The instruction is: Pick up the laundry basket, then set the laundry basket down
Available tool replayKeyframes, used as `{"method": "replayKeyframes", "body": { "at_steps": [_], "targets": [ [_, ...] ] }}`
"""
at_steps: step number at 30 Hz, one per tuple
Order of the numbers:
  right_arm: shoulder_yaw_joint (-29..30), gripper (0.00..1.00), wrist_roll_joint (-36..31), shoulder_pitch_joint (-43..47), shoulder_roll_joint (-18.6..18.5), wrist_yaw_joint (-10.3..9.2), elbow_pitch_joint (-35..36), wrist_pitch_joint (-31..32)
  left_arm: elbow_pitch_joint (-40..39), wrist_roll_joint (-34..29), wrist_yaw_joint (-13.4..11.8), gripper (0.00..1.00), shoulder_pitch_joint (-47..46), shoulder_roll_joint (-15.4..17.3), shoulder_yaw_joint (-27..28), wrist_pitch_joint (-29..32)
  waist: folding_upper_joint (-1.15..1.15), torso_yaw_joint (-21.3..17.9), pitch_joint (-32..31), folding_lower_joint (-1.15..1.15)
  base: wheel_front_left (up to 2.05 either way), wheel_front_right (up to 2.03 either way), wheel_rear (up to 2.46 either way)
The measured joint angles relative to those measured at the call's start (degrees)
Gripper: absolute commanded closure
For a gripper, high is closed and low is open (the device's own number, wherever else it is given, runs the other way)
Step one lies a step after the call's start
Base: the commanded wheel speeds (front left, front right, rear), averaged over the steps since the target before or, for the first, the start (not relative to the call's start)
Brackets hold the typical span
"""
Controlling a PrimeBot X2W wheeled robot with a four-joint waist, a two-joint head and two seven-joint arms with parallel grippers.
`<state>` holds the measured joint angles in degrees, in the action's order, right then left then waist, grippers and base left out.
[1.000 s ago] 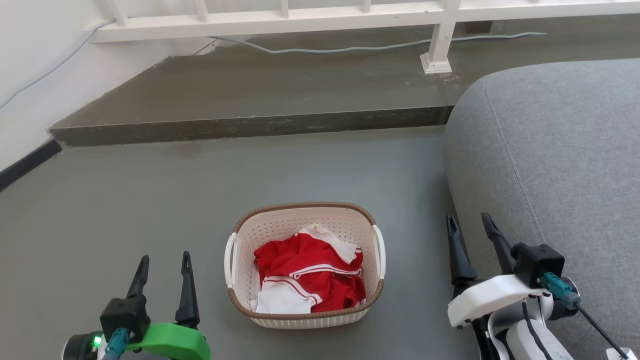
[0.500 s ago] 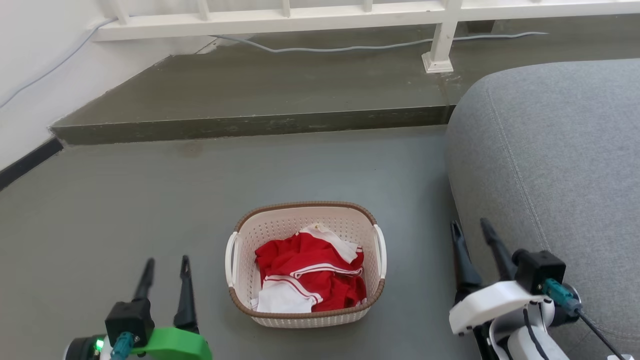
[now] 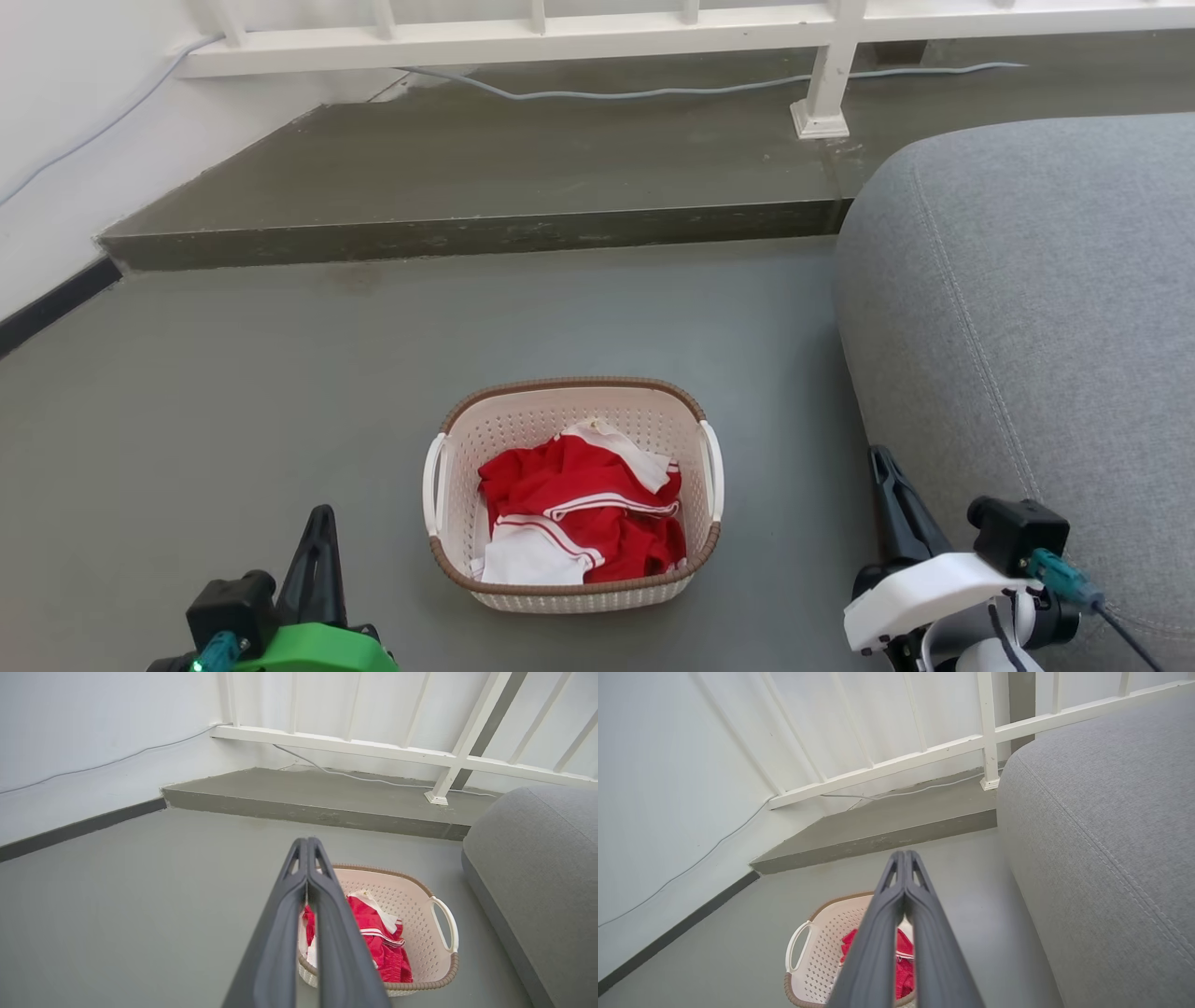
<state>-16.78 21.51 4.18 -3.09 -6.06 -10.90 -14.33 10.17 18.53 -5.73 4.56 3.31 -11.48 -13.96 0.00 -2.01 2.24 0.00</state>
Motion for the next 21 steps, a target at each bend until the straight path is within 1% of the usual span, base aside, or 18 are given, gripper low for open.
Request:
{"method": "replayKeyframes", "body": {
  "at_steps": [3, 11, 21],
  "targets": [
    [0.34, 1.0, 2.69, 0.01, 0.02, 0.47, 0.51, 0.01, -0.12, 2.87, 0.3, 1.0, 0.22, -0.04, 0.08, 0.4, 0.0, 0.07, -0.05, 0.0, 0.0, 0.0, 0.0],
    [2.88, 1.0, 10.98, -0.03, 0.1, 1.0, 0.76, 1.81, -0.3, 11.6, 1.71, 1.0, 0.19, -0.18, 1.42, 2.45, 0.0, 0.29, -0.21, 0.0, 0.0, 0.0, 0.0],
    [4.93, 1.0, 18.85, -0.15, -0.42, 1.83, 0.88, 3.45, -0.12, 19.62, 2.76, 1.0, 0.1, -0.16, 2.72, 4.42, 0.0, 0.51, -0.41, 0.0, 0.0, 0.0, 0.0]
  ]
}}
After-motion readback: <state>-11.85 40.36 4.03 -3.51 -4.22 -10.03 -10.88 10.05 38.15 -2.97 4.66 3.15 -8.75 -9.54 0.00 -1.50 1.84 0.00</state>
